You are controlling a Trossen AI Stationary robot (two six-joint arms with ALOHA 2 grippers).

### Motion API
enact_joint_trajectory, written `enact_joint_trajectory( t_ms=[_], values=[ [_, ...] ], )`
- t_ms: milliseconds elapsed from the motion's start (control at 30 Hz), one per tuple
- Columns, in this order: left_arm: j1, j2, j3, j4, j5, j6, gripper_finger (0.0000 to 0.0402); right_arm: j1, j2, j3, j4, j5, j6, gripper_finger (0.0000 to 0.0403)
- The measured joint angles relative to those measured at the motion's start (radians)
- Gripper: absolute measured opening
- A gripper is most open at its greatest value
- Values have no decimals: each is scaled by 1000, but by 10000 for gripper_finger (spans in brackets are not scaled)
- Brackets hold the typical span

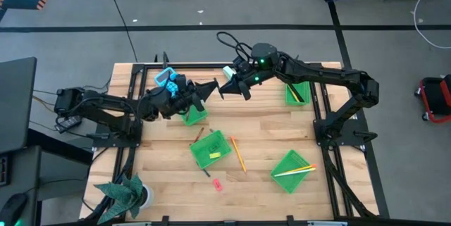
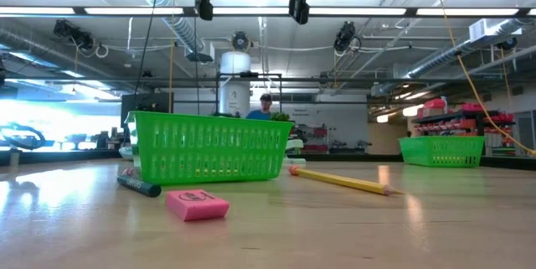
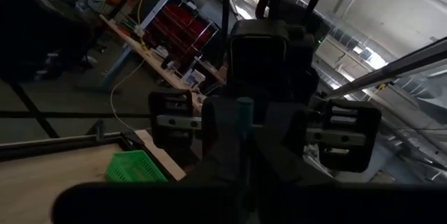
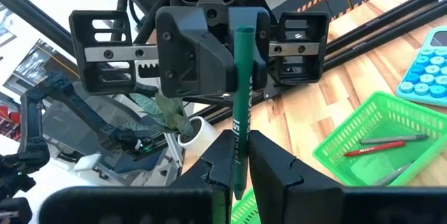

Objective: Sort crayons/erasers/pens/pencils in bins
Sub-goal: Put the top green crayon into the top left green bin

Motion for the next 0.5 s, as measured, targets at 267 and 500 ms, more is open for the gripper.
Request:
enact_joint_trajectory(
  t_ms=[267,500],
  values=[
    [0,0,0,-1,4,-15,62,0,0,0,0,2,0,44],
    [0,0,0,-4,5,-16,60,0,0,1,-7,3,-5,44]
  ],
)
